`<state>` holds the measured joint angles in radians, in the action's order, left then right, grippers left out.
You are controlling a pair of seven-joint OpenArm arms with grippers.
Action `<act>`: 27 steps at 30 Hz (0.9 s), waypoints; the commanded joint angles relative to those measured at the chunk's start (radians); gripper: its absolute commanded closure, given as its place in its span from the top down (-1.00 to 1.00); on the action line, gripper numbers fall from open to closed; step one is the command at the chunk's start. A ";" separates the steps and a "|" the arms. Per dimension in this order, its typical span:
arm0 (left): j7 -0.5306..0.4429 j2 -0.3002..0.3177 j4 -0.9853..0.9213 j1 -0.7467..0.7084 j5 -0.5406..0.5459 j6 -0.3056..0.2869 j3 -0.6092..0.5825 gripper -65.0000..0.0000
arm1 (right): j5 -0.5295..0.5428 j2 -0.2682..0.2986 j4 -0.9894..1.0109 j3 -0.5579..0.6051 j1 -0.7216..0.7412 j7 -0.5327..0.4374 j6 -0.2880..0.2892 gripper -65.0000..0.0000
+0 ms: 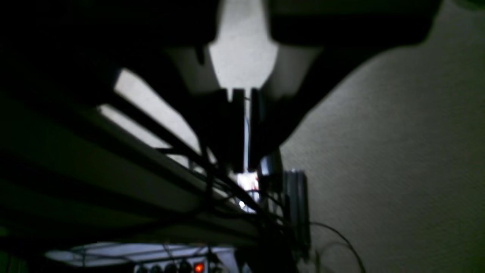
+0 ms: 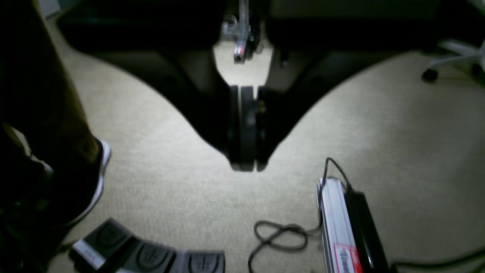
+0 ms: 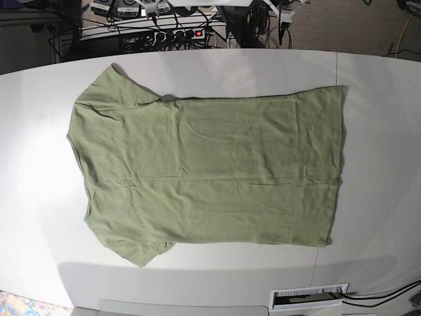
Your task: Fold the T-shirt properly
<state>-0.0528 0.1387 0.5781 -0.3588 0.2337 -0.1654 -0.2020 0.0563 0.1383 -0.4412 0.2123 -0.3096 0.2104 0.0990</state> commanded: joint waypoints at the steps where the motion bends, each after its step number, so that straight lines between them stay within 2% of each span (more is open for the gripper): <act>1: 0.043 0.016 0.015 -0.066 -0.010 -0.015 -0.005 -1.00 | 0.002 0.021 -0.006 -0.002 -0.014 0.005 0.006 -1.00; 10: 0.026 0.128 0.281 -0.280 -0.009 -0.018 -0.005 -1.00 | 0.002 0.148 -0.195 -0.002 -0.143 0.089 0.055 -1.00; 19: 0.026 0.230 0.465 -0.412 -0.006 -0.017 -0.005 -1.00 | 0.001 0.270 -0.483 -0.002 -0.325 0.100 0.069 -1.00; 24: 0.026 0.290 0.552 -0.465 -0.007 -0.016 -0.004 -1.00 | -0.078 0.332 -0.657 -0.002 -0.426 0.102 0.069 -1.00; 27: 0.027 0.328 0.616 -0.503 -0.032 0.003 -0.002 -0.74 | -0.114 0.366 -0.763 -0.003 -0.479 0.107 0.069 -1.00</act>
<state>-0.0147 0.4572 1.1870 -0.8474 0.1970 -0.1627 -0.2073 -0.0566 0.4915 -1.2007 0.2134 -0.7738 0.3214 0.1699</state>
